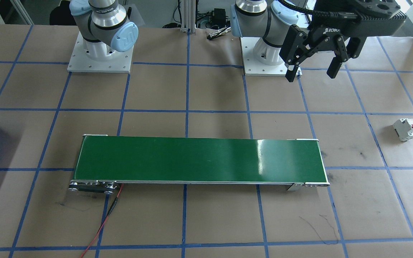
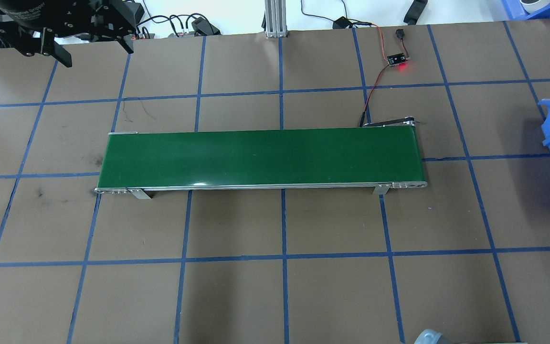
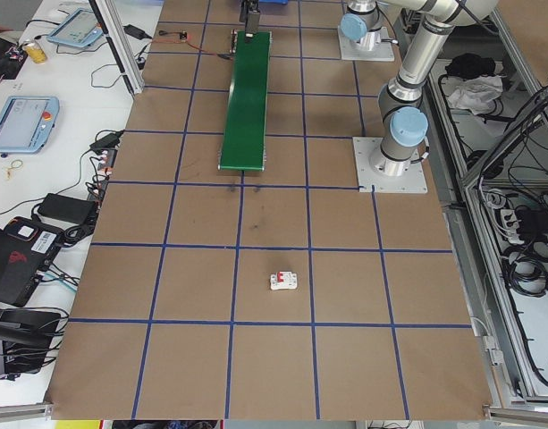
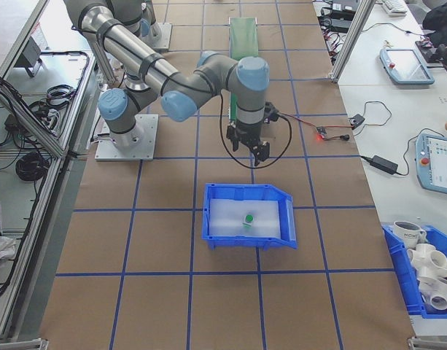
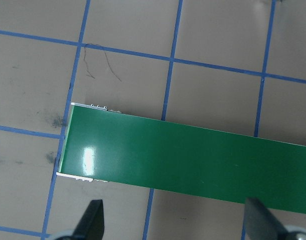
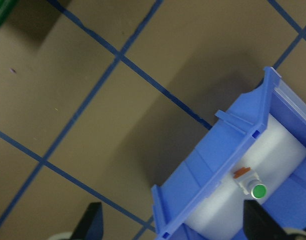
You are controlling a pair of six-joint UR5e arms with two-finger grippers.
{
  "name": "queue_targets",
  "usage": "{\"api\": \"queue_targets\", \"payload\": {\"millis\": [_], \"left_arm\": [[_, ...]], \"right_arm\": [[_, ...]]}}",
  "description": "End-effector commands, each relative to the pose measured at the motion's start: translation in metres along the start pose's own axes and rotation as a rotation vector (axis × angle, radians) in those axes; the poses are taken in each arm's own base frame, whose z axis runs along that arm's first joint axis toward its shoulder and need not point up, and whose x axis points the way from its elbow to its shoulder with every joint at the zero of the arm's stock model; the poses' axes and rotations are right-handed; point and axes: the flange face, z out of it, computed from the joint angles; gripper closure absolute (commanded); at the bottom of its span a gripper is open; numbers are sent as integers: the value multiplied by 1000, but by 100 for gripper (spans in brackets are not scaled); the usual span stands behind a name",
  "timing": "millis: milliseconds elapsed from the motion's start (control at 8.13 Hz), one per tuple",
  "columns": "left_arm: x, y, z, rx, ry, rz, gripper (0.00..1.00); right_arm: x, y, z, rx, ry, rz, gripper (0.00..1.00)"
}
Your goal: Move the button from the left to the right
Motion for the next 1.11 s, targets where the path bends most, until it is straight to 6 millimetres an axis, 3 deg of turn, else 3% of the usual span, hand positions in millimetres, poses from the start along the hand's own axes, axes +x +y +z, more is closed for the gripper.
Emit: {"api": "queue_targets", "payload": {"millis": [0,246,369,492,615,984], "left_arm": [[0,0,-1,1,0,0,0],[0,0,-1,1,0,0,0],[0,0,-1,1,0,0,0],[0,0,-1,1,0,0,0],[0,1,1,-11,-2,0,0],[0,0,9,-42,-6,46,0]], "right_arm": [[-112,-80,-67,13,-8,216,0],[-197,-146,-92,50,10,334,0],[-242,-177,-94,59,5,388,0],[-273,-195,-94,67,-13,473,0],[-280,-206,-88,63,-23,532,0],[-265,-231,-100,188,-18,547,0]]}}
